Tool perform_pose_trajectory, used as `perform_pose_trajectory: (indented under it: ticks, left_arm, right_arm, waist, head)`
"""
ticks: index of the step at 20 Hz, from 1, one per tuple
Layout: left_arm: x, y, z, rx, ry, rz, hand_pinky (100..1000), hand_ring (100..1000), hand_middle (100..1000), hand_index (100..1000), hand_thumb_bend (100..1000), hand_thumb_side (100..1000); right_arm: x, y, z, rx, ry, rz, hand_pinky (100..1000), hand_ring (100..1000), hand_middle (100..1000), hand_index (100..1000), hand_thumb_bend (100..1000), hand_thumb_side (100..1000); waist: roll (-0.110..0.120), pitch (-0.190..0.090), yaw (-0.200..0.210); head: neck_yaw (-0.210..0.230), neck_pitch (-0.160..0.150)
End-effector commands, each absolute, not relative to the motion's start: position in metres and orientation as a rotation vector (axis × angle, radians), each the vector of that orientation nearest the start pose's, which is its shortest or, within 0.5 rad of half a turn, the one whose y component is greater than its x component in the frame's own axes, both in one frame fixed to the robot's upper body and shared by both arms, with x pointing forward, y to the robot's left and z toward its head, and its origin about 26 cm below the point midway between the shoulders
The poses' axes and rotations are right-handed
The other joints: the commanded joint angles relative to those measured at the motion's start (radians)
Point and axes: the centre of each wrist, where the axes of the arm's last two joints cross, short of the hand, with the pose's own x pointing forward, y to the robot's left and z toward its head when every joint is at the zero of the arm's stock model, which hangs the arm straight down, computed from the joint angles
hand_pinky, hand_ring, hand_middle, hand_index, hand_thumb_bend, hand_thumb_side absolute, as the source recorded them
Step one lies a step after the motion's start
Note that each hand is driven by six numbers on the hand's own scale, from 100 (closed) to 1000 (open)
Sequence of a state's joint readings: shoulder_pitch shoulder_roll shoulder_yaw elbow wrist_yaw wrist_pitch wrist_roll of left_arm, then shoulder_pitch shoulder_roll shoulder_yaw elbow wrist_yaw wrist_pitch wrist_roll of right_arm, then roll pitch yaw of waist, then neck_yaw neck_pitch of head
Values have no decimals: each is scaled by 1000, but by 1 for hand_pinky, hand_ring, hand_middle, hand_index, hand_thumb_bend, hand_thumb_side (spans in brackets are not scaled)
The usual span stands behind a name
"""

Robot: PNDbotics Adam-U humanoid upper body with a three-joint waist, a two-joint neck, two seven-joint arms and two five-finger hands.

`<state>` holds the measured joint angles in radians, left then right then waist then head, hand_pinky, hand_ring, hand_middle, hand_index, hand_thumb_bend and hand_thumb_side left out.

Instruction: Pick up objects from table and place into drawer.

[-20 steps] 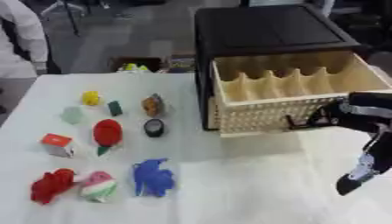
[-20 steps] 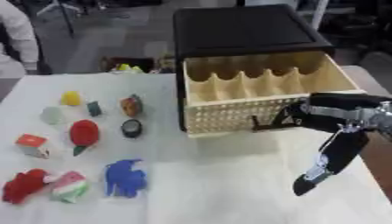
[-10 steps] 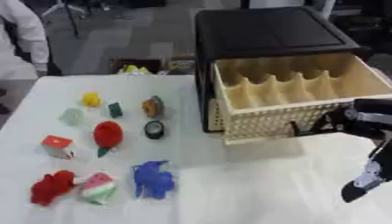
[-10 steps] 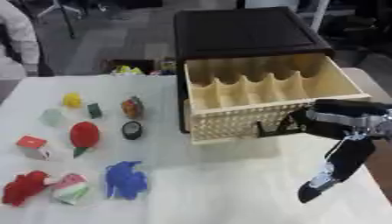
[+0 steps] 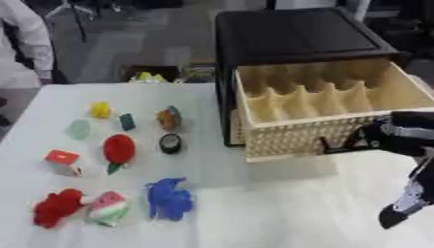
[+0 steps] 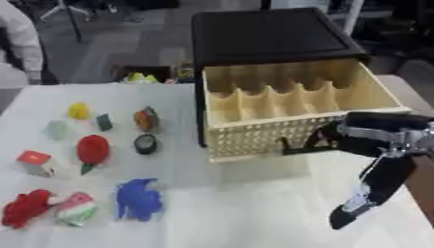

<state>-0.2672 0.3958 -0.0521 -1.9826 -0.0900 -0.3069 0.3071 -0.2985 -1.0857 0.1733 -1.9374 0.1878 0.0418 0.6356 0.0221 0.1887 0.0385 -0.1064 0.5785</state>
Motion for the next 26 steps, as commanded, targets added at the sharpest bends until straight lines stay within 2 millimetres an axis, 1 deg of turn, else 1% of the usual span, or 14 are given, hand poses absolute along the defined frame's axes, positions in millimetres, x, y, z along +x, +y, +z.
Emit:
perform_pose_trajectory:
  ticks: [1,5,11,12,21,26]
  left_arm:
    - [297,266,201,348,-2615,-246,415,568,621,756,100,1000]
    - [296,267,200,349,-2614,-246,415,568,621,756,100,1000]
    - [296,267,200,351,-2611,-246,415,569,622,757,100,1000]
    - [296,267,200,351,-2611,-245,415,569,622,756,100,1000]
    - [296,267,200,353,-2611,-246,414,569,622,755,100,1000]
    - [296,267,200,355,-2610,-247,414,569,622,754,100,1000]
  right_arm:
    - [289,-333,263,-531,-1304,1718,100,100,100,808,920,489]
    - [289,-333,265,-549,-1310,1716,100,100,100,838,931,512]
    - [287,-333,274,-629,-1367,1713,100,100,100,864,955,558]
    - [286,-333,275,-643,-1376,1712,100,100,100,865,963,571]
    - [283,-333,280,-686,-1422,1705,100,100,100,866,963,589]
    - [281,-334,287,-710,-1481,1680,100,100,100,859,971,624]
  waist:
    - [-3,-12,-1]
    - [-4,-13,-1]
    - [-5,-15,-5]
    - [-5,-15,-6]
    - [-5,-14,-11]
    - [-5,-15,-13]
  head:
    - [3,-9]
    - [4,-8]
    - [6,-7]
    - [6,-7]
    - [10,-8]
    - [14,-7]
